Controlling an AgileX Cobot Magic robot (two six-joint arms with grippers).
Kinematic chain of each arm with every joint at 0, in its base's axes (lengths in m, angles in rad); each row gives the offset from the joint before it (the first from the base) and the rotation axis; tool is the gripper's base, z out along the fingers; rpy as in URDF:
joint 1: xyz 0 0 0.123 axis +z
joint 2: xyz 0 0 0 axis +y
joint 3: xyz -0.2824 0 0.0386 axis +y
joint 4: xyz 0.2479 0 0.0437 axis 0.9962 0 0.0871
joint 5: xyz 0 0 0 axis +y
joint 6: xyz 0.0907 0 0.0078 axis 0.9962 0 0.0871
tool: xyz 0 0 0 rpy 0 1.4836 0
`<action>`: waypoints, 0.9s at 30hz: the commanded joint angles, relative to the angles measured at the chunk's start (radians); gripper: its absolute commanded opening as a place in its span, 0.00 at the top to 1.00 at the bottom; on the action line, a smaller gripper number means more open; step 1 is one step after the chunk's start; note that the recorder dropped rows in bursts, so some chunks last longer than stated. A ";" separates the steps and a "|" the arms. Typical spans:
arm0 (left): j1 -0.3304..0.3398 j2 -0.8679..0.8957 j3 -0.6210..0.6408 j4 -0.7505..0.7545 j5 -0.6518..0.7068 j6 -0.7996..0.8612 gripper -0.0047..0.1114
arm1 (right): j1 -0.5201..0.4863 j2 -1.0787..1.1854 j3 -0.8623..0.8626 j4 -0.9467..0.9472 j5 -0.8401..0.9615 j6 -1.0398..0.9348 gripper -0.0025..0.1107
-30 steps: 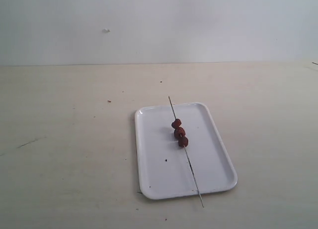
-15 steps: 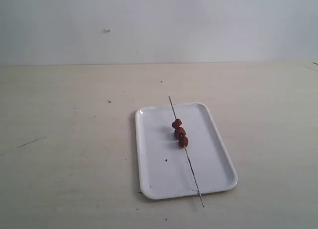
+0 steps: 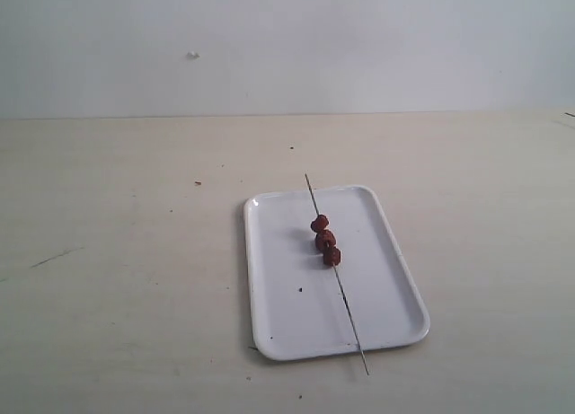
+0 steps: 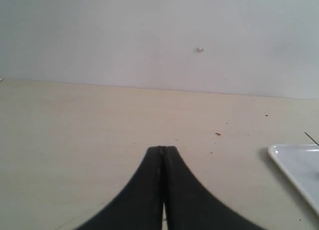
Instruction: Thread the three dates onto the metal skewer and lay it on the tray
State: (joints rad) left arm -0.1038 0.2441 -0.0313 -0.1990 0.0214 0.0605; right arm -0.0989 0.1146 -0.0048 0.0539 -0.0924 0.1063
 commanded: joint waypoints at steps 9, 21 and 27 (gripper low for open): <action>0.003 -0.092 0.031 0.013 -0.055 0.014 0.96 | -0.006 -0.002 0.005 -0.002 -0.002 0.000 0.98; 0.003 -0.111 0.031 0.013 -0.055 0.014 0.96 | -0.006 -0.002 0.005 -0.004 -0.002 0.000 0.98; 0.003 -0.111 0.031 0.013 -0.055 0.014 0.96 | -0.006 -0.002 0.005 -0.004 -0.002 0.000 0.98</action>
State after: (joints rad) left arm -0.1038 0.1388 -0.0036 -0.1912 -0.0244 0.0705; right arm -0.0989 0.1146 -0.0048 0.0539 -0.0924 0.1063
